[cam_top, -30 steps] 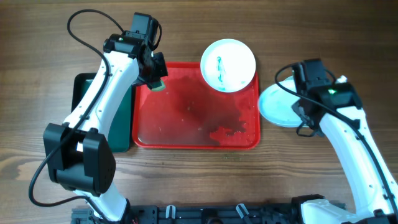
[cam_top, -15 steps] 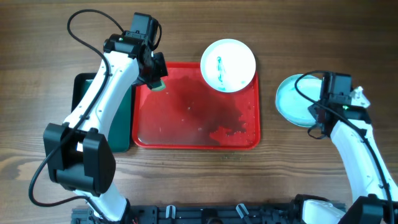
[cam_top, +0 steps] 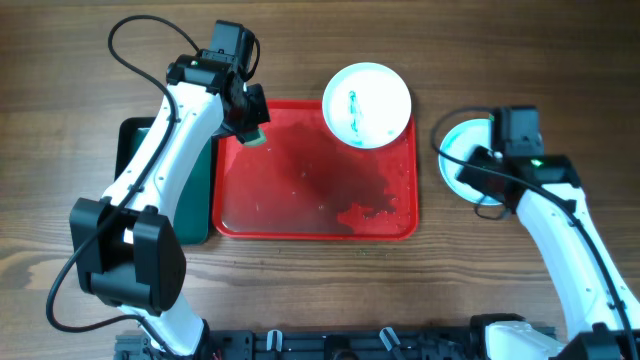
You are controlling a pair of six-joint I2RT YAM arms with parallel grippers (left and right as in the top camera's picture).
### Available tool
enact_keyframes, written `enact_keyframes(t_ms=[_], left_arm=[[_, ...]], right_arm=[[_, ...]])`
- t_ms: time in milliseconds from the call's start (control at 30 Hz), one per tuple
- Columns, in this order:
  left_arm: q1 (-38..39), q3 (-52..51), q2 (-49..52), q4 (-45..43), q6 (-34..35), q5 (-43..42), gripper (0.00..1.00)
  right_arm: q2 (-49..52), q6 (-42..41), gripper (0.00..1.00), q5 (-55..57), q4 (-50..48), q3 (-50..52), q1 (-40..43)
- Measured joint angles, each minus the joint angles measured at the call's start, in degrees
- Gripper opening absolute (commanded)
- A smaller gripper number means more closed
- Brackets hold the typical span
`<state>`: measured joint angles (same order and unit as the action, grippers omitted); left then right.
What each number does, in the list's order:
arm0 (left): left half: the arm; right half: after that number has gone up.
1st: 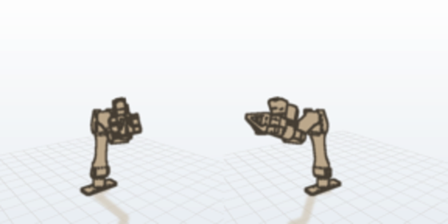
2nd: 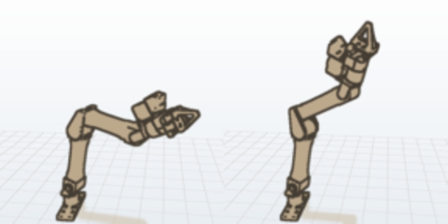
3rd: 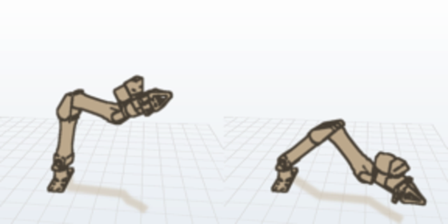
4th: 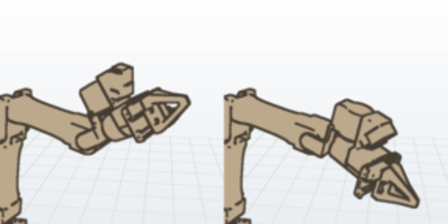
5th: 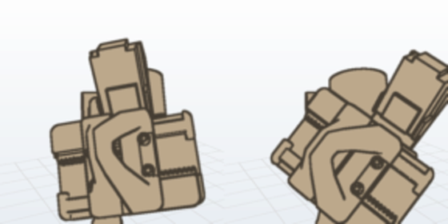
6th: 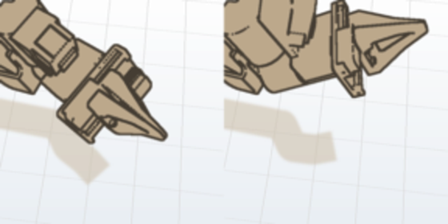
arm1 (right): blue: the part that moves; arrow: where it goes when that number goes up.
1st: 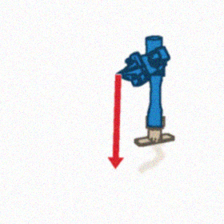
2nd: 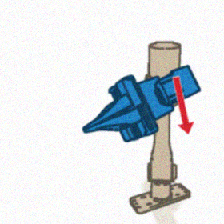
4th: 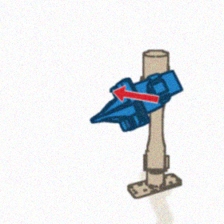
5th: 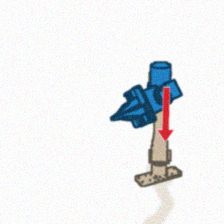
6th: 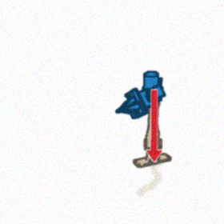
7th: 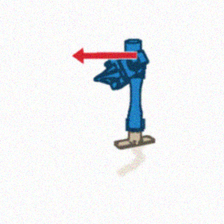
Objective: Clean dirty plates on tray and stack at the side
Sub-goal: 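Release the plate onto the stack and raise the right gripper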
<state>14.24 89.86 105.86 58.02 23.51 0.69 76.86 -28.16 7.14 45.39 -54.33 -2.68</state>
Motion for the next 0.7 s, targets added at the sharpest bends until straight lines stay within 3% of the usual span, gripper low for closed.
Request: enact_keyframes(t_ms=[167, 300, 367, 567, 700], left_arm=[[-0.02, -0.02, 0.0, 0.02, 0.0, 0.0, 0.04], [-0.02, -0.04, 0.0, -0.35, 0.0, -0.02, 0.04], [0.0, -0.04, 0.0, -0.37, 0.0, -0.02, 0.04], [-0.02, -0.04, 0.0, -0.39, 0.0, -0.02, 0.04], [0.0, -0.04, 0.0, -0.39, 0.0, -0.02, 0.04]], right_arm=[[1.81, 2.8, 0.6, -6.16, 0.52, -9.99, -7.98], [12.98, 4.61, 0.48, -10.23, 0.48, -20.04, -8.59], [18.05, 3.67, 0.41, -11.28, -1.11, -21.9, -8.59], [29.73, -2.08, 0.38, -12.85, -5.29, -22.21, -8.72], [33.53, -4.24, 0.26, -13.18, -9.31, -22.23, -9.35]])
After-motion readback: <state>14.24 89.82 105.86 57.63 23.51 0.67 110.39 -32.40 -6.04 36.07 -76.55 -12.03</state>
